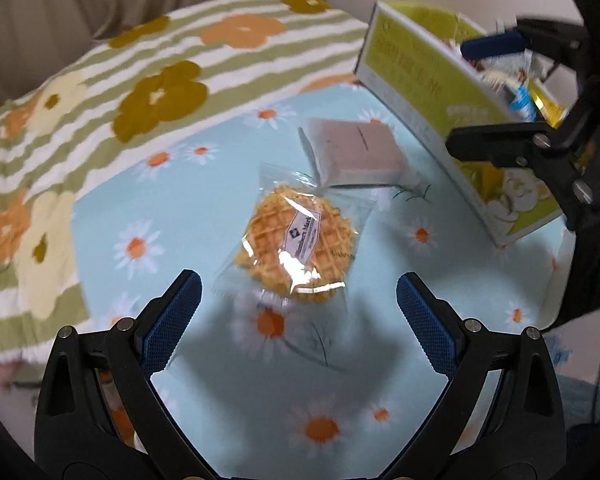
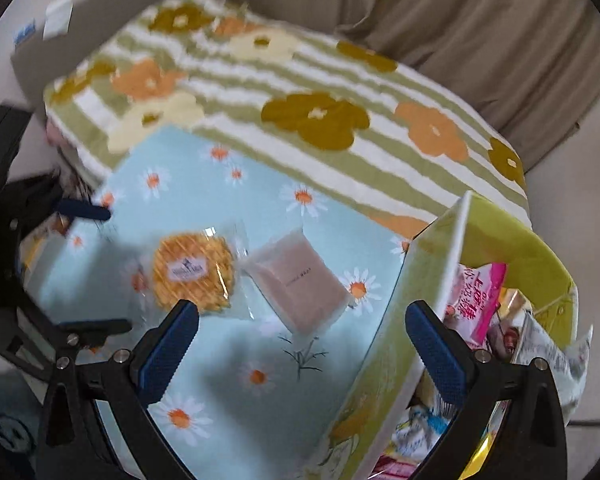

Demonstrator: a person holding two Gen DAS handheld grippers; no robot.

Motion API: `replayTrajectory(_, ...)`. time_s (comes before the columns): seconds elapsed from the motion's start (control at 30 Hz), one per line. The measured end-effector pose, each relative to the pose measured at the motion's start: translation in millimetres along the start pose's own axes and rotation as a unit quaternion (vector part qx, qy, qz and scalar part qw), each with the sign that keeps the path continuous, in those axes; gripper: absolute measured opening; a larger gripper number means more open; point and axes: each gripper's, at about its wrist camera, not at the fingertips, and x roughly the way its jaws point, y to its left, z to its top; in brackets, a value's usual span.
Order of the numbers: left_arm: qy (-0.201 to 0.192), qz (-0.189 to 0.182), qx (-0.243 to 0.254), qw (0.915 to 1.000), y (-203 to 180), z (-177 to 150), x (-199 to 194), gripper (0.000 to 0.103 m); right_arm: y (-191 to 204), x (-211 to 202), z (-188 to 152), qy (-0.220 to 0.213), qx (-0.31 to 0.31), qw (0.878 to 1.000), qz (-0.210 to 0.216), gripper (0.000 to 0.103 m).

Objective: Organize snacks
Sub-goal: 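Move both tools over the waffle packet and pink square packet, then grasp the waffle packet with the left tool while the right tool grasps the pink square packet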

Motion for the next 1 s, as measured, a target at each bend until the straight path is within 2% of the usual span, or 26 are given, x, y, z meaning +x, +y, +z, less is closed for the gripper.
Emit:
replayTrajectory(0.13, 0.024, -0.012, 0.021, 0.9994, -5.1, 2.6, 34.7, 0.098, 5.5, 23.1, 1.2, 0.047, -0.046, 0.998, -0.015, 0.103)
replayTrajectory(0.27, 0.026, 0.024, 0.034, 0.9988, -10.1, 7.3, 55.5, 0.098, 5.5, 39.8, 1.7, 0.072, -0.067, 0.995, -0.014, 0.103)
replayTrajectory(0.33, 0.024, 0.037, 0.032, 0.9985, -9.9, 12.1, 62.5, 0.098, 6.5, 44.7, 2.8, 0.077, -0.075, 0.994, -0.013, 0.103)
replayTrajectory(0.47, 0.036, 0.033, 0.014, 0.9987, -5.4, 19.4, 77.8, 0.098, 8.1, 51.3, 6.9, 0.084, -0.089, 0.992, -0.014, 0.103)
replayTrajectory(0.63, 0.039, 0.042, 0.019, 0.9982, -6.3, 24.5, 87.4, 0.098, 6.7, 59.1, 12.2, 0.093, -0.100, 0.991, -0.013, 0.103)
replayTrajectory(0.9, 0.052, 0.073, -0.072, 0.9934, 21.7, 18.6, 79.3, 0.098, 7.5, 70.8, 25.7, 0.109, -0.105, 0.988, 0.011, 0.103)
replayTrajectory(1.0, 0.053, 0.066, -0.118, 0.9894, 36.1, 13.7, 72.9, 0.098, 11.3, 80.7, 30.8, 0.125, -0.122, 0.984, 0.019, 0.103)
